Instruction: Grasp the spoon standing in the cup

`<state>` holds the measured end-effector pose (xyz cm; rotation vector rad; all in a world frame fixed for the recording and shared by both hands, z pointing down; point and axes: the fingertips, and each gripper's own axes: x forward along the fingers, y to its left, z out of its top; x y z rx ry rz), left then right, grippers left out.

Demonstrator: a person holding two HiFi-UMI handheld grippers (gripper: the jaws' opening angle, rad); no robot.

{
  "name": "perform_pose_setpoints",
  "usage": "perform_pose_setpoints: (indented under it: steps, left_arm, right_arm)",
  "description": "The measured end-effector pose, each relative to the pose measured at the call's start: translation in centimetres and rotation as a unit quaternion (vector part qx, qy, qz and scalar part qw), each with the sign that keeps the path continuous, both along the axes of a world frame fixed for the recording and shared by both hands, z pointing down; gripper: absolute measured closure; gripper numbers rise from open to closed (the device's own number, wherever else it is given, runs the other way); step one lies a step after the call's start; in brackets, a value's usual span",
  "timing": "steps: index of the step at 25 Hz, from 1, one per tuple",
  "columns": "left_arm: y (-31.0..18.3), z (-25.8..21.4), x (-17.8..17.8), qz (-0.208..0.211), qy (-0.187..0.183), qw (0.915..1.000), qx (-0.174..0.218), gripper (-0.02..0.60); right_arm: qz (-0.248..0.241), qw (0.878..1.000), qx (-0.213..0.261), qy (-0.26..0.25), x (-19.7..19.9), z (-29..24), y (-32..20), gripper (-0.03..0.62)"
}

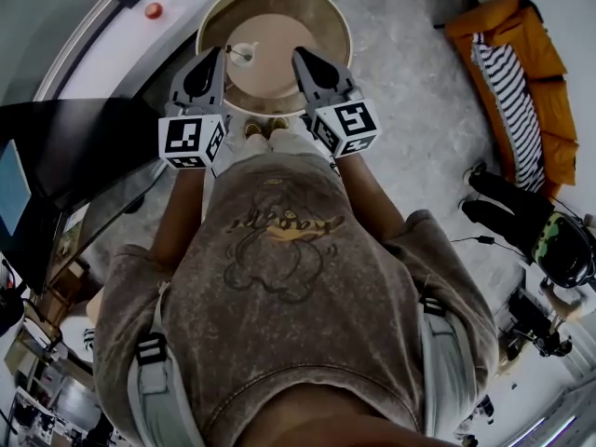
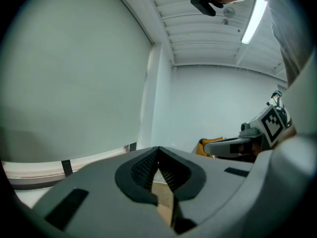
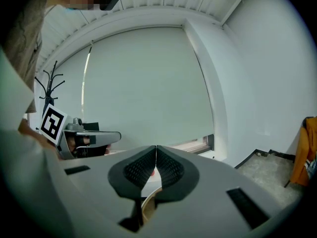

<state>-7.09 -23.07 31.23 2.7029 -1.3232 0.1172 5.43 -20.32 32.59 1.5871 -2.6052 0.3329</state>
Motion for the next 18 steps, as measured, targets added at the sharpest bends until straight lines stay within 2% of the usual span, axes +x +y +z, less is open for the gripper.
perform_pose_setpoints:
  steps: [11,18]
  left_arm:
    - [-1.7,1.1,1.8,-0.013,0.003,0.9998,-0.018,0.565]
    - [-3.4,4.1,1.9,-0.010,-0.012,0.9996,-0.023,0.565]
  right_arm:
    - [-0.043,0.999,-0.013,-0.003,0.1,1.8,-2.5,0.576]
    - [-0.066,0.998,-0.025,0.001,-0.6,4.2,-4.6,0.576]
